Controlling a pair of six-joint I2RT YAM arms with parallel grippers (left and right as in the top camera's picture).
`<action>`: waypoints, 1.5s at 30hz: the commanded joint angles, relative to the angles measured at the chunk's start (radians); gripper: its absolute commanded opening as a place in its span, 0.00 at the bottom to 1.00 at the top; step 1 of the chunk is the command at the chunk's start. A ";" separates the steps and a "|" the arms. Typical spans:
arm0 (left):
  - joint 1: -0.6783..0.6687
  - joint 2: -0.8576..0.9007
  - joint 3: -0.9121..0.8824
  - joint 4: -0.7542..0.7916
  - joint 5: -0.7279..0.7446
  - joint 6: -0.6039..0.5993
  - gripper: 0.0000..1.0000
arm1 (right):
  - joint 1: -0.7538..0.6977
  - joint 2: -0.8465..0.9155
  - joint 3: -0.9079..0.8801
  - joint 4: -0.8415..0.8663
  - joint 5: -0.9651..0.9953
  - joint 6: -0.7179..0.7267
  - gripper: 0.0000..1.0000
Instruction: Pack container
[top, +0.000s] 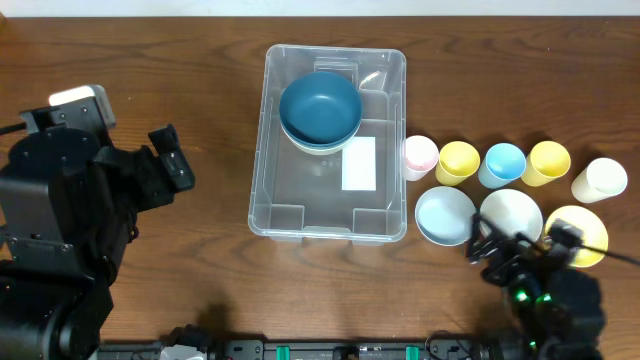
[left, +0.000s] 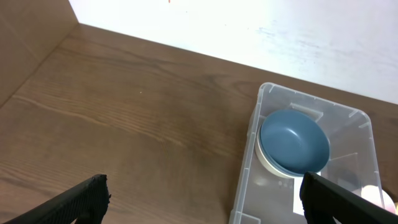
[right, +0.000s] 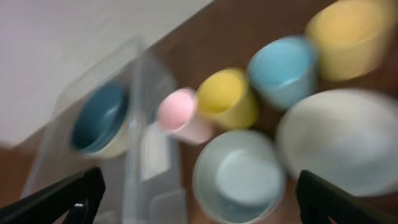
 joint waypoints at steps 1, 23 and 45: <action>0.005 -0.001 -0.002 0.000 -0.013 0.002 0.98 | -0.008 0.138 0.127 -0.057 0.271 -0.038 0.99; 0.005 -0.001 -0.002 0.000 -0.012 0.002 0.98 | -0.860 0.812 0.262 -0.067 0.019 0.000 0.99; 0.005 -0.001 -0.002 0.000 -0.012 0.002 0.98 | -1.029 1.324 0.259 0.070 -0.050 -0.005 0.72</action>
